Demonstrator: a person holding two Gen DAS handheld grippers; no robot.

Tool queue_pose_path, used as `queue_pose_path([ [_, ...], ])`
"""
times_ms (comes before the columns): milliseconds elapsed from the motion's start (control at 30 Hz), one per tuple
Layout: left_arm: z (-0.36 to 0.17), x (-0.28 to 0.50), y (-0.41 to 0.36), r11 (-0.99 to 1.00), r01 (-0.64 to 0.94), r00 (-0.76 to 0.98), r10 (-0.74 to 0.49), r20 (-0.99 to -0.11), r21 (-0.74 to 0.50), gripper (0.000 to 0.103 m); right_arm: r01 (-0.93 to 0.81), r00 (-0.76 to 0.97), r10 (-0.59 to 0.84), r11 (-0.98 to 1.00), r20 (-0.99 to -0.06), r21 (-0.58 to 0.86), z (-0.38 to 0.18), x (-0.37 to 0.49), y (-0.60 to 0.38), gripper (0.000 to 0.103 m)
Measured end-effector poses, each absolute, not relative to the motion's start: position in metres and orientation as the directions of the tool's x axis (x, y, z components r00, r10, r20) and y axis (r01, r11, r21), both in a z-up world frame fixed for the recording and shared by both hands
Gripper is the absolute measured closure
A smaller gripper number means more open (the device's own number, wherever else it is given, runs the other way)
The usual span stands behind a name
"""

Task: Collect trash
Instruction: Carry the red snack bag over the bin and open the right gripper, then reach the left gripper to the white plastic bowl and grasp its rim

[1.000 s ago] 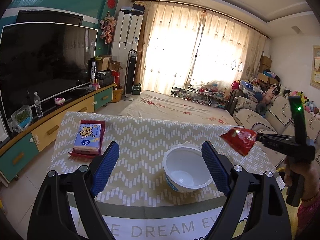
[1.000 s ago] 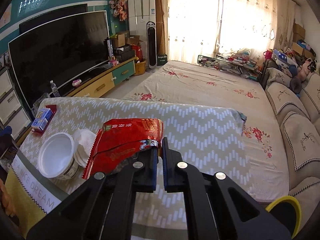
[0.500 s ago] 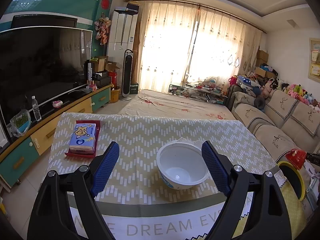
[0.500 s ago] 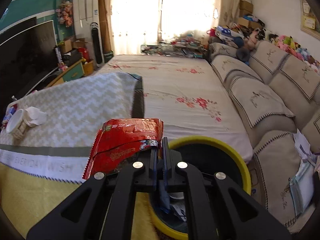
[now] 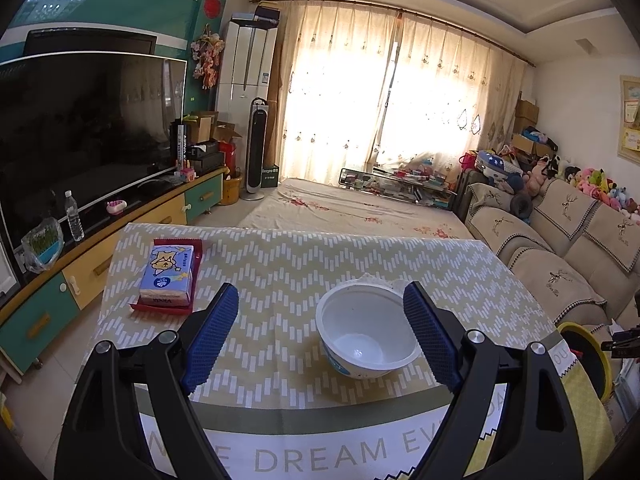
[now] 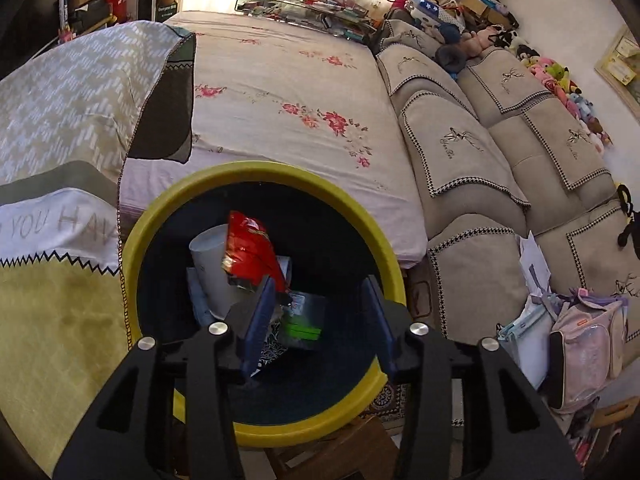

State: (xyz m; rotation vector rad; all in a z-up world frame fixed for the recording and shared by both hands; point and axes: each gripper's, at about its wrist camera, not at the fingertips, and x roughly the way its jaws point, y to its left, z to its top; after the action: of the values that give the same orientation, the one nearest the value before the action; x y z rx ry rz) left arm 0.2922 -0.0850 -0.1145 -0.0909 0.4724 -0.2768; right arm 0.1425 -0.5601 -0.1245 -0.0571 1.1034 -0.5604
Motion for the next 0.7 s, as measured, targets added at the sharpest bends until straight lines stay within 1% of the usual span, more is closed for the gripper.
queue_pose_path([
  [133,-0.113,0.292,-0.082,0.951,0.254,0.848,-0.307,-0.432,-0.176,0.02,0.425,0.436,-0.416,0.877,-0.798,-0.225,-0.101,0.122,-0.553,0.06],
  [200,-0.112,0.291,-0.081,0.952,0.253,0.851,-0.304,-0.428,-0.174,0.02,0.412,0.525,-0.37,0.899,-0.766,-0.152,-0.082,0.116,-0.541,0.055],
  [267,-0.112,0.291,-0.08,0.953,0.251,0.853,-0.302,-0.426,-0.173,0.02,0.384,0.632,-0.313,0.921,-0.709,-0.065,-0.058,0.115,-0.525,0.051],
  [367,-0.113,0.291,-0.08,0.948,0.266,0.848,-0.317,-0.425,-0.177,0.02,0.304,0.771,-0.213,0.951,-0.6,0.052,-0.025,0.121,-0.495,0.05],
  [467,-0.113,0.29,-0.086,0.942,0.295,0.84,-0.335,-0.428,-0.158,0.02,0.212,0.849,-0.117,0.969,-0.515,0.129,-0.005,0.139,-0.467,0.048],
  [567,-0.114,0.288,-0.095,0.934,0.331,0.827,-0.356,-0.435,-0.134,0.025,0.145,0.874,-0.044,0.974,-0.484,0.174,0.001,0.169,-0.442,0.048],
  [700,-0.117,0.287,-0.104,0.917,0.379,0.802,-0.392,-0.451,-0.125,0.032,0.096,0.867,0.034,0.968,-0.497,0.232,-0.016,0.205,-0.42,0.048],
])
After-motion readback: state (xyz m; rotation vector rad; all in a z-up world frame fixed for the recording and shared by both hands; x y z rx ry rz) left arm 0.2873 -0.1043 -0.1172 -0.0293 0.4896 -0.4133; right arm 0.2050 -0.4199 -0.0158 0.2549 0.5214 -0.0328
